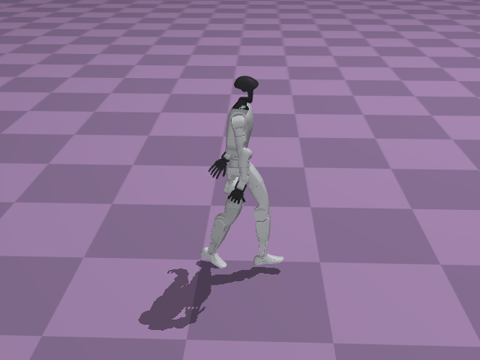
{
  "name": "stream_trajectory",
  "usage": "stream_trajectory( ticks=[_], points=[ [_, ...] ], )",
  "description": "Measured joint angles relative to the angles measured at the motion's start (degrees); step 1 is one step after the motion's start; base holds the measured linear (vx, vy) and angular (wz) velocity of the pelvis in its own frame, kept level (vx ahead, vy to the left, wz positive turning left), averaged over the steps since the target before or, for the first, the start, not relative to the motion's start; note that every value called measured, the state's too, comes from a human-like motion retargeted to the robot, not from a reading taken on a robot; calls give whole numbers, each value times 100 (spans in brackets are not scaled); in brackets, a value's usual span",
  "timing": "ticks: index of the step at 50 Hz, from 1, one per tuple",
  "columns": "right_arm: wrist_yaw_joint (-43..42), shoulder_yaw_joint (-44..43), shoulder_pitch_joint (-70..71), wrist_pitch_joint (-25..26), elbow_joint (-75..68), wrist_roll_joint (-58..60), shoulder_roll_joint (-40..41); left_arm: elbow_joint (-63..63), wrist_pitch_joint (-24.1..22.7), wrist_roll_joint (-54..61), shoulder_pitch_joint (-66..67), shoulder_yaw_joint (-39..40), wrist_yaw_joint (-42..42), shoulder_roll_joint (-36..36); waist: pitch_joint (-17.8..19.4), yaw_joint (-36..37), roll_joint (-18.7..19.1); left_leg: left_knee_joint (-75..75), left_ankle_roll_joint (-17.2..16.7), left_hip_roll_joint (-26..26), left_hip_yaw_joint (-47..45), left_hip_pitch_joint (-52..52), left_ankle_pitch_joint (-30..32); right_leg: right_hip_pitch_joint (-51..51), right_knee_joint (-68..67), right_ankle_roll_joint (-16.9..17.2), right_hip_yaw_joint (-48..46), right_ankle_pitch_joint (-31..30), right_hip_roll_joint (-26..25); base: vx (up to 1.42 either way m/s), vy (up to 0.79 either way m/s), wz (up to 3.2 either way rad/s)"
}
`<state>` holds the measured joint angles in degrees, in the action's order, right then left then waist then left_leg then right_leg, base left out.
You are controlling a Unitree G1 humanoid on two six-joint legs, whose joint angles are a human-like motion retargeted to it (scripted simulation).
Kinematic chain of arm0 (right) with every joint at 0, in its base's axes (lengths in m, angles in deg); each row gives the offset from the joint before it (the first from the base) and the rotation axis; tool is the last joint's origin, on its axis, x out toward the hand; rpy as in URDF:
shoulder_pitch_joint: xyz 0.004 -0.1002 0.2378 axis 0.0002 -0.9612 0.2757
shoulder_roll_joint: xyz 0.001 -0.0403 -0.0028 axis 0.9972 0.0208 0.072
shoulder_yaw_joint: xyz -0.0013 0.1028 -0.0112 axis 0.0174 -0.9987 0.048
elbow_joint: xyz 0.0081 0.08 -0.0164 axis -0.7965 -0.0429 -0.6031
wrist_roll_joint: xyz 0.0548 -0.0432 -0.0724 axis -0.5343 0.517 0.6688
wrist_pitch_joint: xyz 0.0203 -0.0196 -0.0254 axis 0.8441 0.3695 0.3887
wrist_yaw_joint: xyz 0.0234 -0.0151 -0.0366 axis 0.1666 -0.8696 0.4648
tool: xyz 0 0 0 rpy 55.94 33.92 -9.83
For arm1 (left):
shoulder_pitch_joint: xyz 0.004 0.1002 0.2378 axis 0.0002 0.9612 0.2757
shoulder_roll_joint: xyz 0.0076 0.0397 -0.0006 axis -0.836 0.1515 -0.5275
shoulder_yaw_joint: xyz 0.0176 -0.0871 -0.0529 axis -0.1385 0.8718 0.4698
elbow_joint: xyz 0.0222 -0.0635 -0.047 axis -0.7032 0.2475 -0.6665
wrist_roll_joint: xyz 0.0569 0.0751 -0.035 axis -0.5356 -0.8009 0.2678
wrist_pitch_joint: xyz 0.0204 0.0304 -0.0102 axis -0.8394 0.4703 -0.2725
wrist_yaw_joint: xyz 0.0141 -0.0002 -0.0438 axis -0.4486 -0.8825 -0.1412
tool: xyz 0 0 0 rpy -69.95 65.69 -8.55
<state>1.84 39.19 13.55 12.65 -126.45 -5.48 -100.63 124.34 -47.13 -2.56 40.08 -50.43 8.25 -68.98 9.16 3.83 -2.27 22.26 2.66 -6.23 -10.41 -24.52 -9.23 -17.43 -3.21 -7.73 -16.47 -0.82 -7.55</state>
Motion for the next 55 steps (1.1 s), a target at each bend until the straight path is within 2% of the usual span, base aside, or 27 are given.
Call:
stream_trajectory(
  ticks=[2,3,5,7,8,10,12,13,15,17,18,20,23,25,28,30,32,35,37,40,42,44,45,47,50,52,55],
  points=[
    [-327,300,376,-629,567,-275,-37,254,222,-185,285,274,145,58,20,351,164,-1128,-922,183,537,-42,133,-537,95,131,73,38,-88,113,17,-155],
    [-491,486,464,-866,967,-227,-58,284,282,-310,439,375,166,114,-28,481,211,-1366,-1203,291,648,-135,156,-735,106,213,84,28,-73,123,27,-120],
    [-731,881,473,-1527,1698,156,-205,294,352,-409,743,360,233,194,-262,643,253,-1393,-1196,304,675,-349,135,-959,27,446,214,-107,-36,131,34,-68],
    [-1689,1192,287,-2749,2105,535,-279,294,246,-374,929,110,189,271,-487,733,87,-867,-50,231,209,-388,231,-1033,-247,674,131,-577,166,142,39,-8],
    [-2434,1333,124,-3249,2204,617,-278,294,106,-321,997,-177,171,291,-593,740,16,-513,434,160,79,-317,-311,-1025,-477,714,43,-999,207,133,34,9],
    [-3428,1531,-235,-3743,2309,934,-90,294,-281,-438,959,-694,187,346,-578,763,-21,214,648,65,695,-241,-987,-925,-1335,586,-190,-2072,372,113,25,-11],
    [-3427,1696,-541,-3656,2049,1066,218,229,-534,-1068,687,-1046,59,355,-296,563,148,575,856,348,668,343,-1576,-695,-2773,307,-1065,-2416,593,109,21,41],
    [-3030,1721,-676,-3578,1857,1117,316,101,-592,-1298,579,-1324,13,340,-187,480,265,615,941,332,914,636,-1748,-421,-3482,213,-1184,-2119,601,116,20,53],
    [-2263,1672,-841,-3341,1480,1294,448,-177,-723,-1379,253,-1921,-65,292,30,373,377,582,1120,257,1147,1028,-1933,523,-4988,285,-1254,-915,814,86,15,26],
    [-2315,1534,-1033,-3201,1054,1385,487,-470,-755,-1347,-91,-2091,-405,257,94,187,331,208,1233,36,1278,1352,-1845,1850,-6289,558,-1220,408,1123,70,11,30],
    [-2495,1464,-1147,-3189,845,1336,499,-629,-728,-1259,-235,-2100,-620,247,83,79,303,21,1233,-49,1363,1469,-1781,2424,-6552,561,-1227,894,1125,58,5,44],
    [-2634,1329,-1335,-3161,459,1128,485,-934,-723,-905,-528,-2066,-977,201,72,-160,292,-266,1234,-136,1454,1640,-1691,3427,-6667,317,-1300,1533,1144,48,-1,61],
    [-2110,1189,-1512,-2707,50,1036,343,-1352,-800,-137,-982,-1973,-1253,119,-9,-646,199,-664,1234,-332,1631,1854,-1556,4591,-6164,-236,-1517,1992,1486,60,-12,89],
    [-1644,1175,-1668,-2111,-23,1294,266,-1677,-752,173,-1257,-1855,-1228,75,-23,-899,118,-784,1234,-474,1719,2005,-1509,5101,-5329,-430,-1333,1774,1433,66,-22,88],
    [-1157,1255,-1930,-1495,4,2045,217,-2211,-727,359,-1612,-1802,-1194,75,104,-1229,14,-815,1234,-667,1842,2447,-1451,5206,-3733,-192,-698,329,1235,72,-19,99],
    [-1095,1357,-2125,-1389,-31,2456,218,-2498,-852,429,-1758,-1886,-1220,87,185,-1377,22,-787,1234,-650,1814,2840,-1359,4843,-2811,-168,-540,-293,1175,78,-12,80],
    [-1063,1404,-2318,-1396,-52,2738,275,-2649,-1044,366,-1874,-1984,-1226,67,168,-1451,-33,-716,1234,-668,1800,3137,-1198,4313,-2156,-203,-749,-552,1181,90,-16,52],
    [-791,1347,-2613,-1430,-52,2928,397,-2595,-1367,-7,-1946,-2173,-1133,-43,46,-1220,-280,-664,1234,-894,1829,3552,-892,3579,-1646,-542,-1544,-1582,1379,79,-25,-19],
    [-435,1300,-2654,-1377,-52,2828,479,-2454,-1248,-373,-1887,-2242,-1051,-101,101,-984,-447,-434,1234,-971,1640,3743,-619,3573,-1975,-424,-772,-1717,1491,83,-45,-65],
    [-150,1446,-2384,-943,-52,2748,429,-2123,-880,-488,-1675,-2248,-1060,-24,269,-701,-523,-94,1234,-876,839,4125,-188,3103,-1993,-480,-653,-1580,1577,88,-28,-95],
    [-468,1385,-2125,-690,-26,2989,334,-1893,-793,-572,-1388,-2091,-961,112,193,-528,-476,315,1234,-892,344,4153,67,2858,-1881,-429,-575,-1411,1529,76,23,-81],
    [-1058,1320,-1899,-712,182,3049,224,-1670,-775,-719,-1135,-1829,-788,272,203,-595,-438,1325,1234,-873,58,3846,86,2616,-1716,-199,-427,-1436,1557,56,27,-24],
    [-1360,1328,-1805,-814,341,2934,162,-1555,-774,-783,-1032,-1736,-683,333,263,-651,-440,1988,1234,-853,10,3624,53,2431,-1597,-124,-395,-1445,1576,72,-5,-7],
    [-1782,1400,-1630,-1084,665,2351,71,-1304,-799,-860,-900,-1821,-472,314,407,-666,-433,3447,1234,-578,-74,3057,-454,2030,-1342,-69,-409,-1400,1550,67,-29,-4],
    [-2043,1298,-1311,-1307,1128,1588,90,-1063,-902,-1028,-764,-1888,-841,203,486,-494,-275,4957,1234,186,-377,2139,-1152,1731,-1033,-44,-455,-1384,1254,40,-20,-7],
    [-1977,1007,-1116,-1224,1521,1366,160,-997,-944,-1048,-692,-1801,-1325,218,456,-305,-115,4839,1234,312,-515,1548,-1083,1794,-1058,116,-429,-1377,1110,25,29,5],
    [-1849,975,-850,-1223,2174,968,223,-968,-1023,-801,-616,-1549,-1486,309,382,-148,107,3308,1234,235,-660,864,-491,2180,-1482,404,-267,-1330,1037,11,58,4]
  ],
)
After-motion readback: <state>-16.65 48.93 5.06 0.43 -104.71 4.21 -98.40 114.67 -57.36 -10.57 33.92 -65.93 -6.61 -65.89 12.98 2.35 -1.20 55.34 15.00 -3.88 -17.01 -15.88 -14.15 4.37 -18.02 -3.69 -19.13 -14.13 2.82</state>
